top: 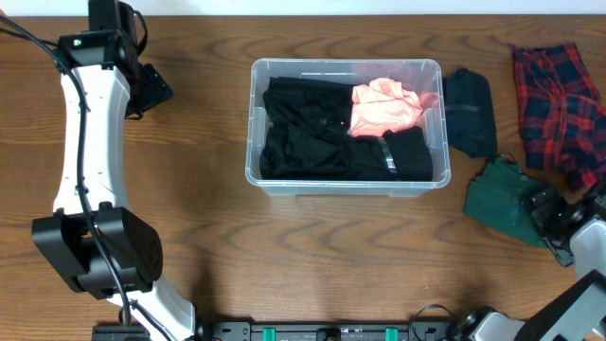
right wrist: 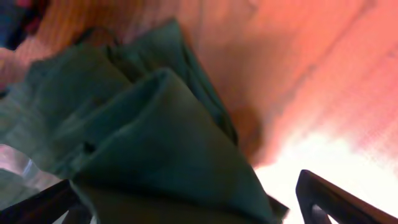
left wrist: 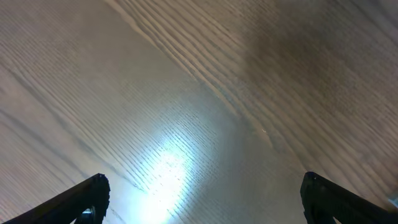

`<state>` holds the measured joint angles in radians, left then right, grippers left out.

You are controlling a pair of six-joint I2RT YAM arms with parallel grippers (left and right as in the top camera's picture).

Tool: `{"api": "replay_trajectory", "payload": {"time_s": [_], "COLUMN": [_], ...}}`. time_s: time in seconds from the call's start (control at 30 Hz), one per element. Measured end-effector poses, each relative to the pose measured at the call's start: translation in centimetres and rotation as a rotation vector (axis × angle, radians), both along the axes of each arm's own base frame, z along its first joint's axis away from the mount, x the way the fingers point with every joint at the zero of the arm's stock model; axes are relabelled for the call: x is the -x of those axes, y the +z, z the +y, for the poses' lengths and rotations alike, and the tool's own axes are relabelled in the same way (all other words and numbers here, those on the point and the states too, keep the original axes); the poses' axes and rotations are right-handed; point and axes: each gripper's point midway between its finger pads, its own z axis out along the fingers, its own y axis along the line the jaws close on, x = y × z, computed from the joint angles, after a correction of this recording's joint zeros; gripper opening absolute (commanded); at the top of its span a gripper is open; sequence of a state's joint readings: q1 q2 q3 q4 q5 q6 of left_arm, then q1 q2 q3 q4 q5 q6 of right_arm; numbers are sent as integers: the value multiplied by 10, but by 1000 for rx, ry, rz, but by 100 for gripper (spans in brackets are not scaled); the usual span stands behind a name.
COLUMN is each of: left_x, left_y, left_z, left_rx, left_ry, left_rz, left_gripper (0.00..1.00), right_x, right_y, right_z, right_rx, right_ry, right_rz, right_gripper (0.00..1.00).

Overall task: Pack container
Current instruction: 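Grasp the banded green bundle with the right gripper, then lift the green bundle and carry it into the bin's back left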

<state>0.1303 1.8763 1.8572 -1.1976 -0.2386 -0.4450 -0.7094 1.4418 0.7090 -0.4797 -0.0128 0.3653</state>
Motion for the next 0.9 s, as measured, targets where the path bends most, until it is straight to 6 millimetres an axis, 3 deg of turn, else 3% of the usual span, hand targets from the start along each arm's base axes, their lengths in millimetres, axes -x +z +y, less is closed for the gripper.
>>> {"api": "replay_trajectory", "payload": {"time_s": [0.27, 0.47, 0.63, 0.77, 0.9], "left_x": [0, 0, 0, 0, 0], "left_y": [0, 0, 0, 0, 0], "left_z": [0, 0, 0, 0, 0], "left_rx": [0, 0, 0, 0, 0], "left_ry": [0, 0, 0, 0, 0], "left_rz": [0, 0, 0, 0, 0], "left_gripper": [98, 98, 98, 98, 98], "right_x": [-12, -25, -36, -40, -40], "right_y": [-20, -23, -24, -25, -24], "right_z": [-1, -6, -6, 0, 2], "right_rx": [-32, -38, -51, -81, -90], "right_ry": [31, 52, 96, 110, 122], "right_rz": [-7, -40, -65, -86, -86], "right_gripper": [99, 99, 63, 56, 33]}}
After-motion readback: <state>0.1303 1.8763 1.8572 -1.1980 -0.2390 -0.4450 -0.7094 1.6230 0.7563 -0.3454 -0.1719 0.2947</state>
